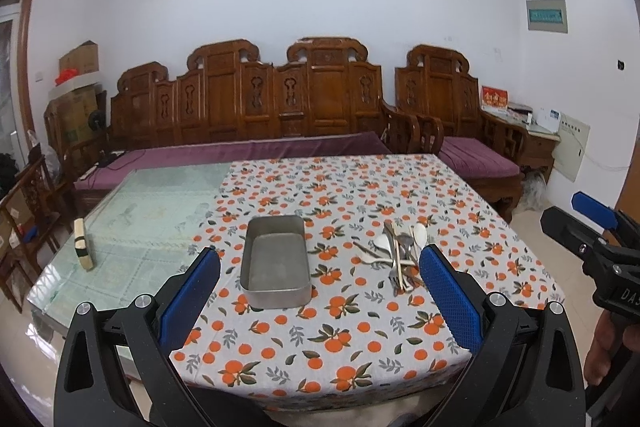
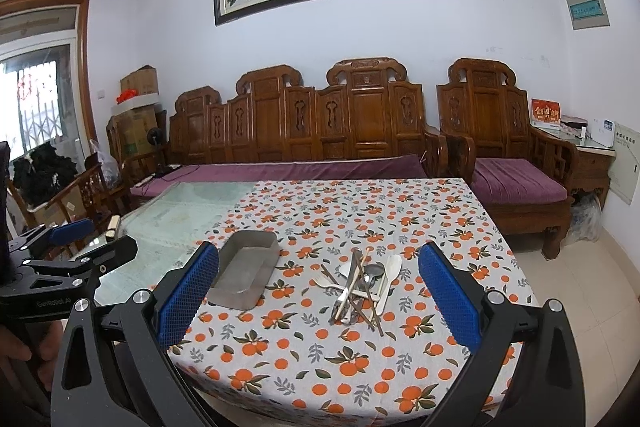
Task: Organize utensils
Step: 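Lower the right gripper onto the pile and grasp a wooden chopstick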
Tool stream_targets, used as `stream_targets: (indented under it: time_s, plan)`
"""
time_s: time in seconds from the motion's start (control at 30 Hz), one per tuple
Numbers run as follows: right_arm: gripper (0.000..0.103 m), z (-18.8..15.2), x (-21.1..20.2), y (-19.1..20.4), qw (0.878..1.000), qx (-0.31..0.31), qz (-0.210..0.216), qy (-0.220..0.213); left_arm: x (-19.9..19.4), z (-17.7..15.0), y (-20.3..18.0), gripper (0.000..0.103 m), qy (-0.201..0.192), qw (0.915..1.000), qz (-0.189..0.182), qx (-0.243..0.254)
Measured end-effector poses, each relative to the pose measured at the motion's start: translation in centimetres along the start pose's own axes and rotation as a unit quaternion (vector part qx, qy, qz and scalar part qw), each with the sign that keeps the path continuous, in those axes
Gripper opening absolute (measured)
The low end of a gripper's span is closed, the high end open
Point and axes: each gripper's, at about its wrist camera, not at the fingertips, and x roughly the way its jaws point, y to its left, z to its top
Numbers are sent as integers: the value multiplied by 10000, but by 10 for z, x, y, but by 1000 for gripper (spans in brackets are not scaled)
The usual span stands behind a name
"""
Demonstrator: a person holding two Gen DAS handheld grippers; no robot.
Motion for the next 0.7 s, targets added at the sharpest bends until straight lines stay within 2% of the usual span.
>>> stream_targets:
  time_s: [0.2,0.27,0.43,0.7]
  plan:
    - [93,-6,23,-14,9997,-153,-60,176,23,-6,-5,97,199,9997,-98,101]
    - [87,-4,31,-18,9995,-192,-6,261,30,-6,-7,97,260,9995,-118,161]
    - [80,3,56,-25,9986,-368,64,376,52,-7,-9,97,403,9988,-225,185]
    - [77,7,92,-44,9967,-544,192,566,90,-8,-13,97,656,9967,-408,241]
